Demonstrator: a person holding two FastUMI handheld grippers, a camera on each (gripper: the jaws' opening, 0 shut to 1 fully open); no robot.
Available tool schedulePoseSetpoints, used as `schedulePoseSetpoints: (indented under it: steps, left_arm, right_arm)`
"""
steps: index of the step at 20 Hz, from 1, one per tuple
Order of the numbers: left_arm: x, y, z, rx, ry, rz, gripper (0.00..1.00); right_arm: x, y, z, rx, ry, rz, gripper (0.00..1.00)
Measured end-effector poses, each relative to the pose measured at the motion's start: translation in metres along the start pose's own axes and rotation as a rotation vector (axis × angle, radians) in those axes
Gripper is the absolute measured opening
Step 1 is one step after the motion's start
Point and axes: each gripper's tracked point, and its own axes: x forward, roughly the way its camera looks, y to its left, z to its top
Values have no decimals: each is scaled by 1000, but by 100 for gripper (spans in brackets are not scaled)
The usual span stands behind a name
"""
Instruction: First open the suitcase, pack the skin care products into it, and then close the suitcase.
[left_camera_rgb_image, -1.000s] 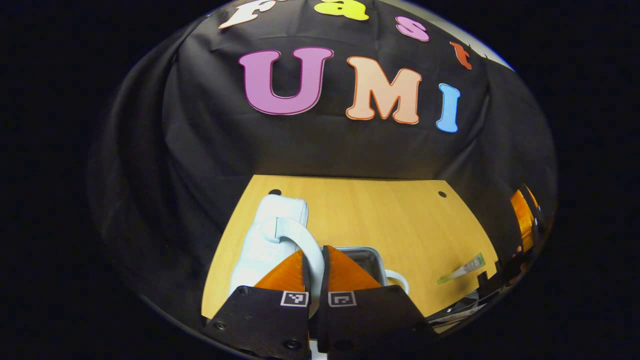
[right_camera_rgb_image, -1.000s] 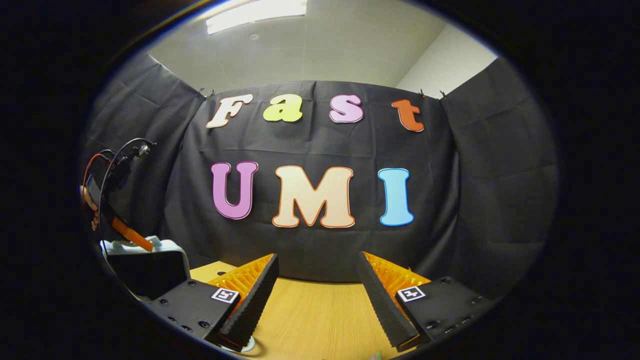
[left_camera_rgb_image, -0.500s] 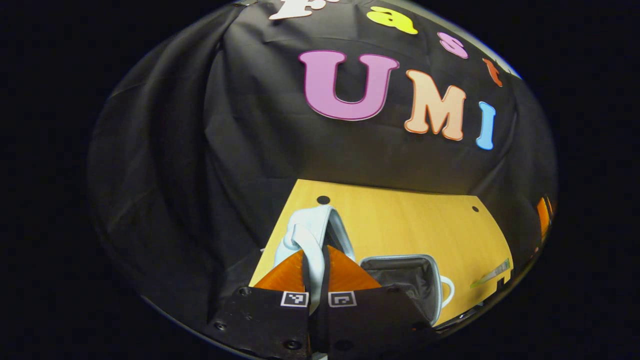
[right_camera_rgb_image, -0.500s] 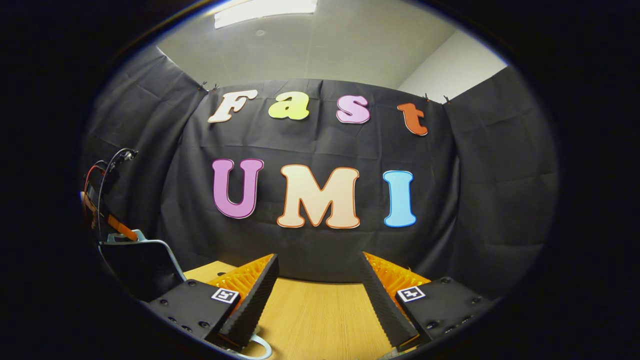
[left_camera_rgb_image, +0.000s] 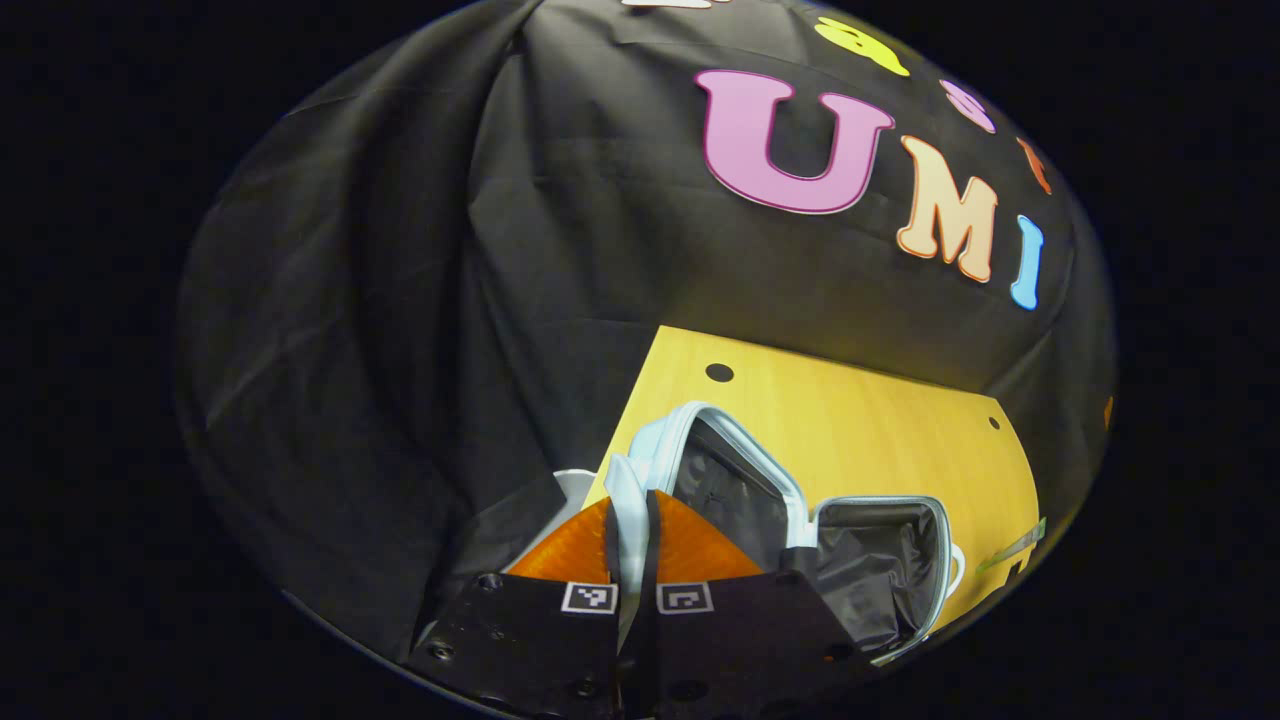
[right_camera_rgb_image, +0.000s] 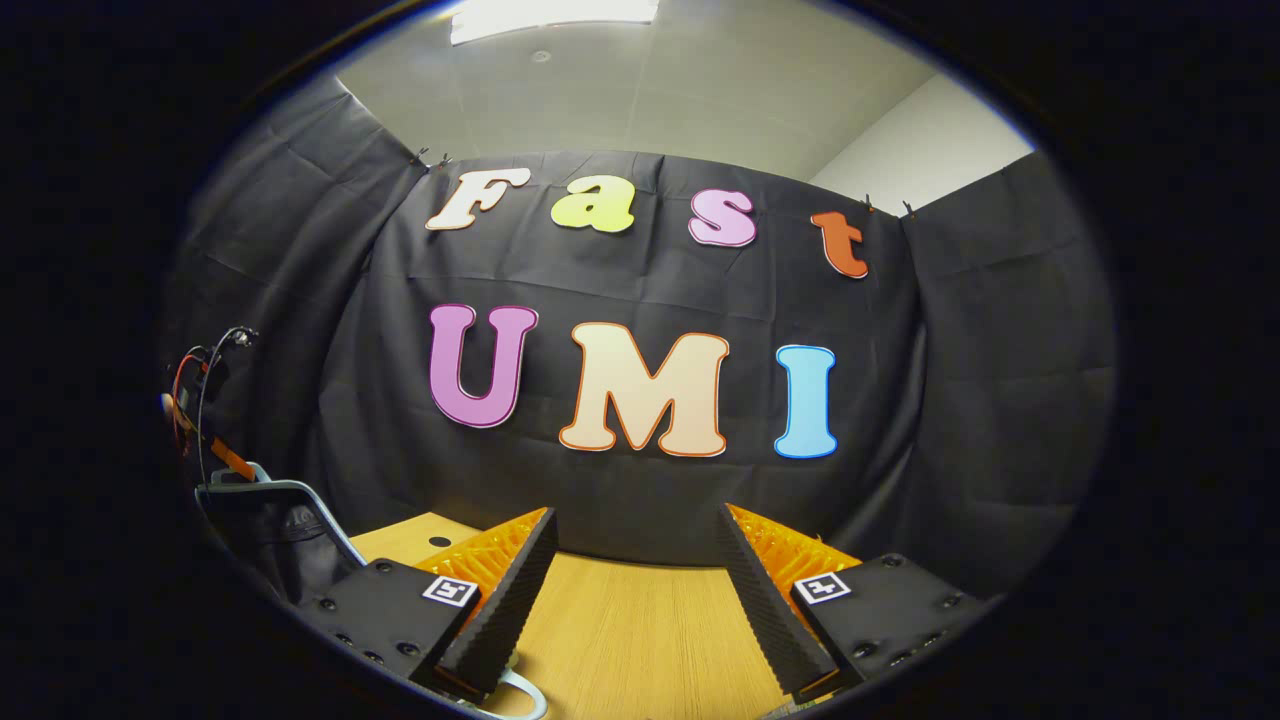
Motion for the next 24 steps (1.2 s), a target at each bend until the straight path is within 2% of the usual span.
schedulePoseSetpoints:
  steps: [2, 5, 9, 12, 15, 17, 19, 22, 24]
  left_arm:
    - [11, 14, -13, -36, 19, 8, 0]
    - [31, 44, -37, -54, 46, 62, 0]
    - [63, 60, -76, -146, 116, 78, 0]
    - [78, 62, -93, -209, 120, 91, 0]
    - [90, 70, -111, -218, 136, 110, 0]
    - [92, 75, -112, -216, 123, 152, 6]
    - [93, 75, -104, -255, 71, 167, 24]
    - [83, 63, -78, -281, -60, 172, 100]
    - [67, 61, -52, -237, -171, 207, 98]
  right_arm:
    - [1, 5, 0, 4, 6, 6, 98]
    - [3, 9, -2, -9, 18, 14, 99]
    - [4, 7, -5, -16, 32, 1, 98]
    - [6, 9, -8, -25, 46, 0, 99]
    - [6, 10, -8, -36, 48, 4, 99]
    - [4, 9, -10, -42, 54, 7, 98]
    - [6, 3, -9, -46, 54, 4, 99]
    - [4, -10, -8, -36, 46, -4, 98]
    - [3, -21, -7, -27, 37, -6, 98]
